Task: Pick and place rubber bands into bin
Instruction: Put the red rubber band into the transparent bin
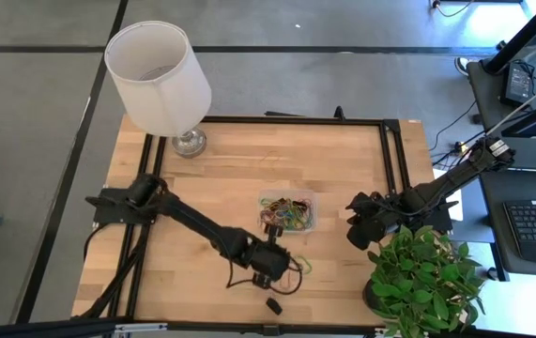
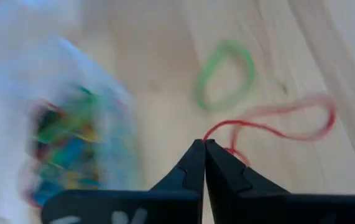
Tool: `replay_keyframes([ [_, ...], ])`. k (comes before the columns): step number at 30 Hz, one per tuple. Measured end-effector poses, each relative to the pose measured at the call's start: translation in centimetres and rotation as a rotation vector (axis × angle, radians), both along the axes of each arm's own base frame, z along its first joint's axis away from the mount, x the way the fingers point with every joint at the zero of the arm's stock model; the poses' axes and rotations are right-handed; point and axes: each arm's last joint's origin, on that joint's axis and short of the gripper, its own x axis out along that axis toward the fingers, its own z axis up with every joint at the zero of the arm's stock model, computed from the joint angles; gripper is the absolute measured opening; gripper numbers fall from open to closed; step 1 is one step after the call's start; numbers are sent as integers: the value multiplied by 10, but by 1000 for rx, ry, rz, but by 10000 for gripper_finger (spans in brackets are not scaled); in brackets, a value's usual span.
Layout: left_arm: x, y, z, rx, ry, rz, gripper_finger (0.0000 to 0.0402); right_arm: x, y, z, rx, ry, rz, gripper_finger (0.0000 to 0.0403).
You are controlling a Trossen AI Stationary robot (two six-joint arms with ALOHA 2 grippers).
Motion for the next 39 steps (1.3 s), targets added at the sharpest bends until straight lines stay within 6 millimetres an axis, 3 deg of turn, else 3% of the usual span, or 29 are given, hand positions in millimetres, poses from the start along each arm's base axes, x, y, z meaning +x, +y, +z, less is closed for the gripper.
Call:
replay_keyframes([
  [11,-10,46,89,71,-220,-3,2,1,0,1,-8,-26,-21,21],
  [17,-11,82,109,102,-238,-5,2,2,-1,1,-18,-57,-76,21],
  [21,-8,100,101,64,-184,-35,2,3,0,2,4,-71,-98,21],
  [24,-6,109,84,28,-112,-55,2,3,0,2,18,-73,-122,21],
  [32,-9,119,31,-26,-1,1,3,4,0,2,26,-81,-127,21],
  [39,-14,124,9,-112,10,101,28,5,0,2,21,-90,-131,21],
])
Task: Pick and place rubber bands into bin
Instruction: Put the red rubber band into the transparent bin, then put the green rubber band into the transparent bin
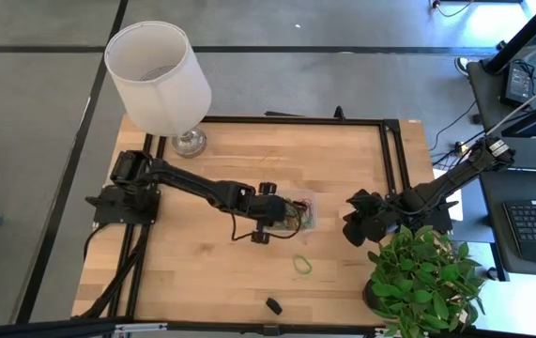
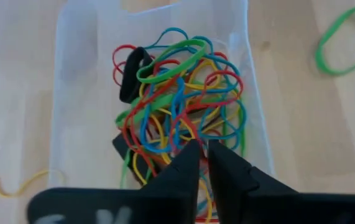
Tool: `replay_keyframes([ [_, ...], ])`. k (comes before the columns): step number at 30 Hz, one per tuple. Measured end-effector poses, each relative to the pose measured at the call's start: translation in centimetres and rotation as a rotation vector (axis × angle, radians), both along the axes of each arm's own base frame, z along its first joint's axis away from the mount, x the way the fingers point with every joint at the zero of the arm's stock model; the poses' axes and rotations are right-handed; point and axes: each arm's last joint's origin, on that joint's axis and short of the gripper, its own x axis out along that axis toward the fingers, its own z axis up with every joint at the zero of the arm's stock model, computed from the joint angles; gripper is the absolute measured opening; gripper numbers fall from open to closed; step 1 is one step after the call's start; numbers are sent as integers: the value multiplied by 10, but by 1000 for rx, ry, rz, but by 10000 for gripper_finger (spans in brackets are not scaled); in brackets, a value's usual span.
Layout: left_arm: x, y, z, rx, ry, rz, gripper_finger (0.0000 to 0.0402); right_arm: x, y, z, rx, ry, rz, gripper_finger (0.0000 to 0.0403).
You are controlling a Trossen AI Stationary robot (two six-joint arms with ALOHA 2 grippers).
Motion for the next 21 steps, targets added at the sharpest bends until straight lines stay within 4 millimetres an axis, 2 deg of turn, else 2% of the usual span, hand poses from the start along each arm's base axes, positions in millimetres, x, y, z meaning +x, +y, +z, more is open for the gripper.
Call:
replay_keyframes([
  [9,-1,-1,-1,-71,-4,70,102,0,0,0,0,-4,2,21],
  [13,-4,-1,8,-96,-34,133,116,1,1,1,-1,-13,6,21],
  [17,-11,-11,27,-78,-112,180,93,4,4,3,-30,-64,29,20],
  [21,-25,-34,51,-28,-191,147,22,11,14,5,-74,-130,163,5],
])
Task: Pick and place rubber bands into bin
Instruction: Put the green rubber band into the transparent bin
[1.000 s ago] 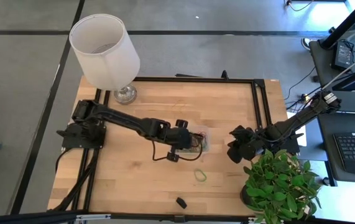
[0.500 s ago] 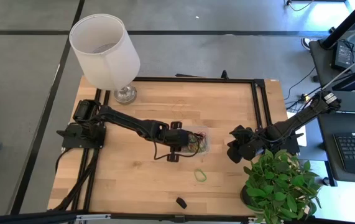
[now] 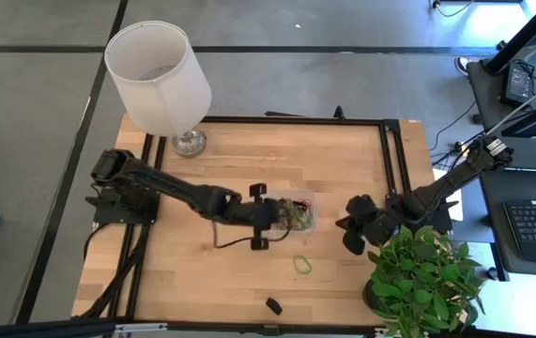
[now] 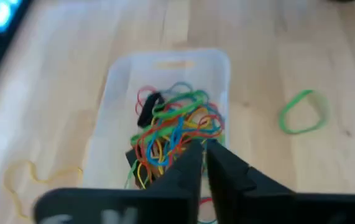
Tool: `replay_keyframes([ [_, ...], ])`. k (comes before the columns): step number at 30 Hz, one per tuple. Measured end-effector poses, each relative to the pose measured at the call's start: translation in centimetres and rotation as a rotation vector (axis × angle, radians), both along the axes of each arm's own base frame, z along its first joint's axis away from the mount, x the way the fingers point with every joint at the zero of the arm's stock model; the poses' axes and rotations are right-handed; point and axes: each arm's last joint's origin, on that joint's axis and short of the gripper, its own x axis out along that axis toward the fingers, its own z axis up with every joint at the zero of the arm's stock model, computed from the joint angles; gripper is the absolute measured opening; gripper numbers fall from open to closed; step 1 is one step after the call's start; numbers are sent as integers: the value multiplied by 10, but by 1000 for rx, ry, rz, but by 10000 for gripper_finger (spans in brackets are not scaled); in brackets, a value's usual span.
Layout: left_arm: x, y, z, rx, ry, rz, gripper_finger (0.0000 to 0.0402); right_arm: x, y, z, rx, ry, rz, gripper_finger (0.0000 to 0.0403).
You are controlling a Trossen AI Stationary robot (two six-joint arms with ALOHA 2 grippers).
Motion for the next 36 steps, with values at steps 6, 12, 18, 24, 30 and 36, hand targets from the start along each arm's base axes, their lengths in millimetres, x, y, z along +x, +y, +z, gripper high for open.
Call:
replay_keyframes([
  [6,-38,-28,12,70,-71,0,2,19,15,-6,-66,-52,114,3],
  [12,-82,-38,0,6,-142,14,2,52,36,-3,-138,-25,176,2],
  [18,-122,-41,-14,-43,-176,23,2,91,56,5,-109,69,191,2],
  [24,-157,-45,-24,-72,-172,-39,2,126,76,5,-46,298,147,2],
  [30,-178,-48,-30,-93,-176,-96,2,142,83,-1,-133,509,126,2],
  [36,-183,-49,-29,-63,-171,-157,2,148,86,-4,-42,522,88,2],
])
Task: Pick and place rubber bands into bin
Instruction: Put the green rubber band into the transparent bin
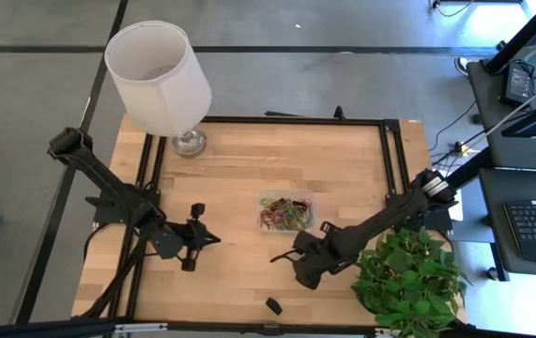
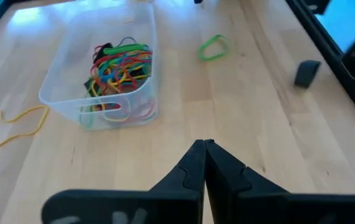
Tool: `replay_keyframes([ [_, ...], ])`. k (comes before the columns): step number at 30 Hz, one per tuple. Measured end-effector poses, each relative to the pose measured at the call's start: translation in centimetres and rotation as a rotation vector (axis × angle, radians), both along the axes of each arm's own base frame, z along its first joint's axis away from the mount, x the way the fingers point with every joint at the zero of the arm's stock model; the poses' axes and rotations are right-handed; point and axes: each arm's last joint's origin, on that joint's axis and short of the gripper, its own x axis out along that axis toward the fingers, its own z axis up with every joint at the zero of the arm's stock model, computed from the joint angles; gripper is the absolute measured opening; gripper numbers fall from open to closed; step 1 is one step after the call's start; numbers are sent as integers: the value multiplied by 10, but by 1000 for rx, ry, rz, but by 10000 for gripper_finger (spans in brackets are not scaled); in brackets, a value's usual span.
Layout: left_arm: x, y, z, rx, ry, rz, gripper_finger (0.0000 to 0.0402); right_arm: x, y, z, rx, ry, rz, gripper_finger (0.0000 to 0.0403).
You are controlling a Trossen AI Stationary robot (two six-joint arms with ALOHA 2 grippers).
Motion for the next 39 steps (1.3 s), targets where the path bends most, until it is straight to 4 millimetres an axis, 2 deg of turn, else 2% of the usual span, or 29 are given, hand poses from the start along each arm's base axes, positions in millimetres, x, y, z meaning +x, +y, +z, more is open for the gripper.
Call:
replay_keyframes([
  [5,-1,0,1,26,11,-60,2,2,5,-9,74,39,-83,15],
  [15,-1,0,0,67,17,-92,2,18,9,-48,77,74,-235,106],
  [21,-1,0,0,70,19,-94,3,25,10,-67,73,84,-269,130],
  [27,-1,0,0,77,24,-115,3,28,12,-86,57,118,-319,106],
  [31,-1,0,0,74,26,-121,2,27,11,-91,51,132,-351,42],
  [33,-1,0,0,73,27,-123,2,27,11,-87,57,125,-349,13],
  [37,-1,0,0,73,27,-122,2,24,9,-76,72,118,-348,7],
  [39,0,0,0,72,28,-119,2,20,7,-63,63,91,-348,3],
])
